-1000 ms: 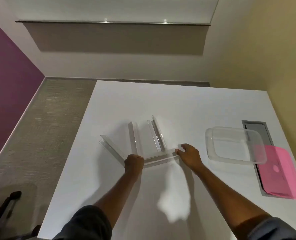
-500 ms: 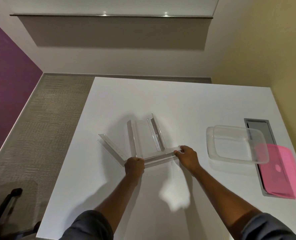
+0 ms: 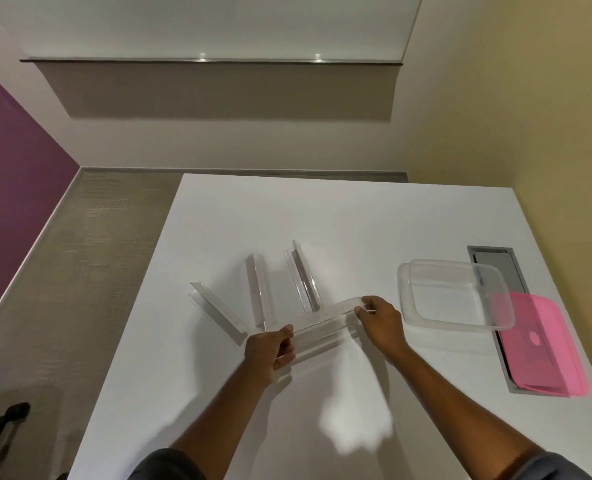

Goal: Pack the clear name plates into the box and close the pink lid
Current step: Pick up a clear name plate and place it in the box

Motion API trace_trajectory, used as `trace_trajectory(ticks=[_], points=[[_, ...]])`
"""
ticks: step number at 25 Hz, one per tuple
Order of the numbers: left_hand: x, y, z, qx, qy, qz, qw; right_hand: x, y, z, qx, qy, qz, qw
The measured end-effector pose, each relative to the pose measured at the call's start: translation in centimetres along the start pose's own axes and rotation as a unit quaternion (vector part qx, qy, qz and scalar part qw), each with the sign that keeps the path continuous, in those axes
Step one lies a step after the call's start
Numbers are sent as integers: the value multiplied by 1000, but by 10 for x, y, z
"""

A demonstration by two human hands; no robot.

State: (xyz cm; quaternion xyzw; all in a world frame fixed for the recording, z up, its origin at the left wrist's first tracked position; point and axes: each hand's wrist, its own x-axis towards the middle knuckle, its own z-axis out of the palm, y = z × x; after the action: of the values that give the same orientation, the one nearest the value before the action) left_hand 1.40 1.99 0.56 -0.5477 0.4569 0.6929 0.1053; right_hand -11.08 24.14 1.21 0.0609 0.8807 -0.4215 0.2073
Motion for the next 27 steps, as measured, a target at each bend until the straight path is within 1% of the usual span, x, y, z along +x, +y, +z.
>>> trace_trajectory(ticks=[2,5,10,12,15,17,18,20,22,24,26,27], points=[[-5,0,0,-3,-33,-17,999,-3,-1,-8,17,12,-5,1000],[-10,0,6,-16,-60,-28,998,-5,-1,-18,48,32,-4,998],[-17,-1,22,-21,-63,-5,998,-11,-9,-24,145,64,43,986],[-20,-2,29,-29,-68,-1,997,-16,-16,-20,191,45,93,976],[-28,-1,44,-55,-72,-11,996,-32,-28,-8,289,-29,166,942],[-33,-3,54,-72,-72,-19,995,-44,-33,2,340,-71,172,922],[-36,-6,59,-81,-73,-22,994,-48,-34,9,357,-76,166,916],[-42,-10,66,-105,-79,-26,991,-55,-37,19,374,-53,156,913],[-46,-13,70,-131,-81,-30,988,-59,-41,22,369,-25,148,917],[-46,-16,70,-144,-90,-34,985,-59,-41,19,357,-20,134,924],[-47,-19,70,-121,-102,-36,987,-56,-39,13,331,-22,114,936],[-47,-20,69,-91,-100,-31,990,-53,-38,8,317,-24,103,943]])
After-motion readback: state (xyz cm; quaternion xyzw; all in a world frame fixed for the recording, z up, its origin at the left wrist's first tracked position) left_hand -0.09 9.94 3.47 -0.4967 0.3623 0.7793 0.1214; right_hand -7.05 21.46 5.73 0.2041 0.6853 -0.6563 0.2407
